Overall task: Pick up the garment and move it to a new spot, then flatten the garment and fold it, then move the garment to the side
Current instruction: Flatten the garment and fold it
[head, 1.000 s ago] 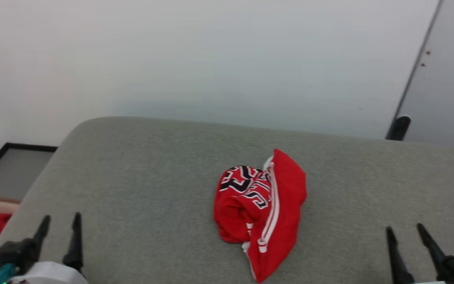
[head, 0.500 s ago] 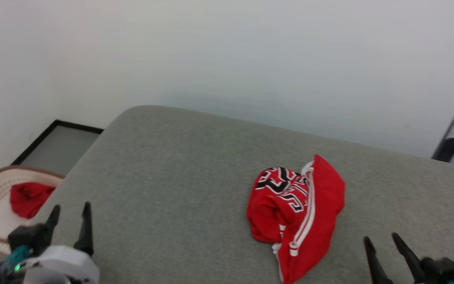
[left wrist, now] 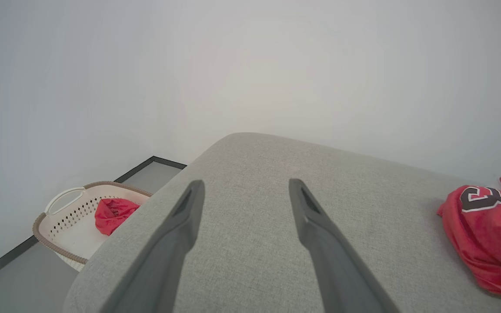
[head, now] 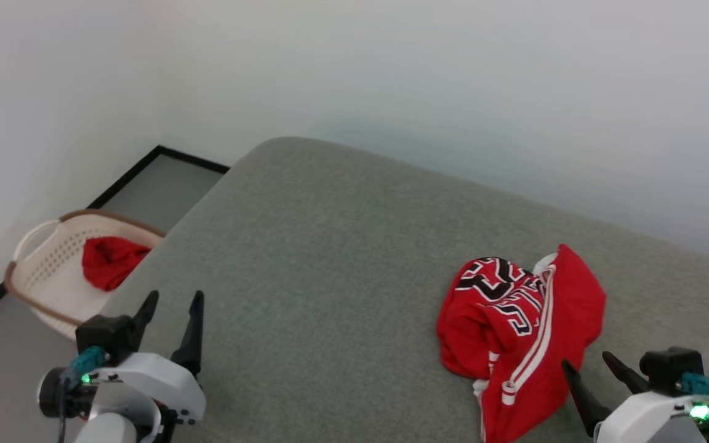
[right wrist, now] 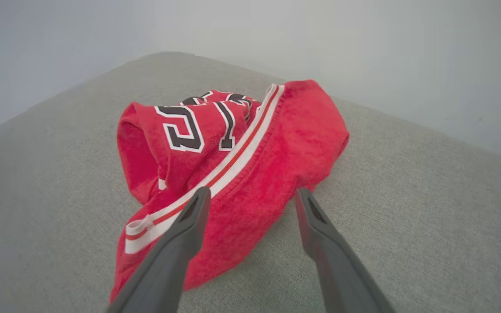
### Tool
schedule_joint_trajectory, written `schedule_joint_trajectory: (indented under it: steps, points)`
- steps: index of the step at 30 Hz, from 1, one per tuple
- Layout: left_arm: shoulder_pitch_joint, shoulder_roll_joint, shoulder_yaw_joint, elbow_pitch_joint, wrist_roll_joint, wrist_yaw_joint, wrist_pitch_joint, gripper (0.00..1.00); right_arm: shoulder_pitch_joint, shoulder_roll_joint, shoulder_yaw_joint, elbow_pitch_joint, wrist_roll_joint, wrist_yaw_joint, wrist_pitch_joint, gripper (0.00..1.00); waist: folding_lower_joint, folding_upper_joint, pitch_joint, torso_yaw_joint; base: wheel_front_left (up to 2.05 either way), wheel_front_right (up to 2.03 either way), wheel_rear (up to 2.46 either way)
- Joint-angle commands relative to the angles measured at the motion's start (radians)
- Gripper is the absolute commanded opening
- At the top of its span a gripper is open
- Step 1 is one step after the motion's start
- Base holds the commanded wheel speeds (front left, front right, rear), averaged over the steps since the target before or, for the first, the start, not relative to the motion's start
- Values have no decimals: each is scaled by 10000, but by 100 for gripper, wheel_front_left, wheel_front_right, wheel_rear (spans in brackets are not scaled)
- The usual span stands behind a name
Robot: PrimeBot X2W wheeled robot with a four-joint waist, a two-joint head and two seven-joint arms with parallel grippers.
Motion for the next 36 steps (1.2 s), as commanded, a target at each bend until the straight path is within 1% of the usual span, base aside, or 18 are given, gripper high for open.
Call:
schedule_joint_trajectory:
  steps: [1, 10, 18, 22, 23, 24, 25, 26, 31, 36]
  points:
    - [-107, -38, -26, 44, 6, -37, -79, 100, -176, -10, -46, -39, -34, 38, 159, 100, 0, 0, 331, 290, 0, 0, 0]
    - [-578, -436, -115, 680, -144, -60, -700, 100, -804, -66, -329, 17, -528, 38, 1861, 100, 0, 0, 1065, 575, 0, 0, 0]
    - [-834, -640, -72, 1232, -185, -125, -960, 100, -1043, 177, -367, 260, -645, 39, 2840, 100, 0, 0, 1305, 674, 0, 0, 0]
    - [-963, -693, -36, 1388, -191, -156, -1003, 100, -1188, 225, -300, 363, -729, 39, 3091, 100, 0, 0, 1349, 696, 0, 0, 0]
    - [-984, -702, -27, 1427, -191, -173, -1004, 100, -1178, 229, -288, 421, -773, 39, 3140, 91, 0, 0, 1351, 697, 0, 0, 0]
    - [-1005, -708, -17, 1466, -189, -185, -1009, 100, -1178, 249, -277, 466, -787, 39, 3154, 49, 0, 0, 1349, 697, 0, 0, 0]
    - [-1027, -713, -4, 1496, -184, -196, -1014, 100, -1193, 269, -265, 500, -804, 39, 3156, 27, 0, 0, 1351, 698, 0, 0, 0]
    - [-1051, -718, 20, 1508, -180, -209, -1018, 100, -1207, 274, -247, 563, -843, 39, 3214, 0, 0, 0, 1348, 697, 0, 0, 0]
    - [-1061, -744, 171, 1477, -114, -230, -1022, 100, -1291, 267, -310, 657, -864, 39, 3226, 0, 0, 0, 1283, 673, 0, 0, 0]
    - [-1015, -703, 268, 1512, -23, -291, -1025, 100, -1223, 264, -553, 486, -793, 39, 3174, 0, 0, 0, 1132, 613, 0, 0, 0]
